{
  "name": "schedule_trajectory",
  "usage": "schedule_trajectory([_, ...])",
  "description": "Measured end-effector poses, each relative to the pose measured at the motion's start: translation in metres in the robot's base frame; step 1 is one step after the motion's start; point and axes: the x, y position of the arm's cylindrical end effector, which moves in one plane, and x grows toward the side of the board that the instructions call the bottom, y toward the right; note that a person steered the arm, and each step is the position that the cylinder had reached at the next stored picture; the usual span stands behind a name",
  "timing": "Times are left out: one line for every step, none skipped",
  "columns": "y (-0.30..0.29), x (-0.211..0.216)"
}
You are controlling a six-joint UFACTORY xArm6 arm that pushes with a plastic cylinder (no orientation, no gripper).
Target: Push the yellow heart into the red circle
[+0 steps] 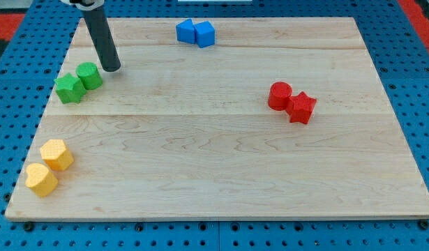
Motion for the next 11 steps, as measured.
schedule_trajectory([0.0,0.0])
schedule_trajectory([-0.002,0.0])
schedule_trajectory([-0.003,0.0])
schedule_trajectory([0.007,0.005])
schedule_trajectory([0.016,0.01])
schedule_trajectory([0.039,0.057])
schedule_trajectory([0.033,0.121])
schedule_trajectory([-0.004,0.136])
schedule_trajectory([-0.075,0.127])
schedule_trajectory([-0.116,0.148])
schedule_trajectory([-0.115,0.165])
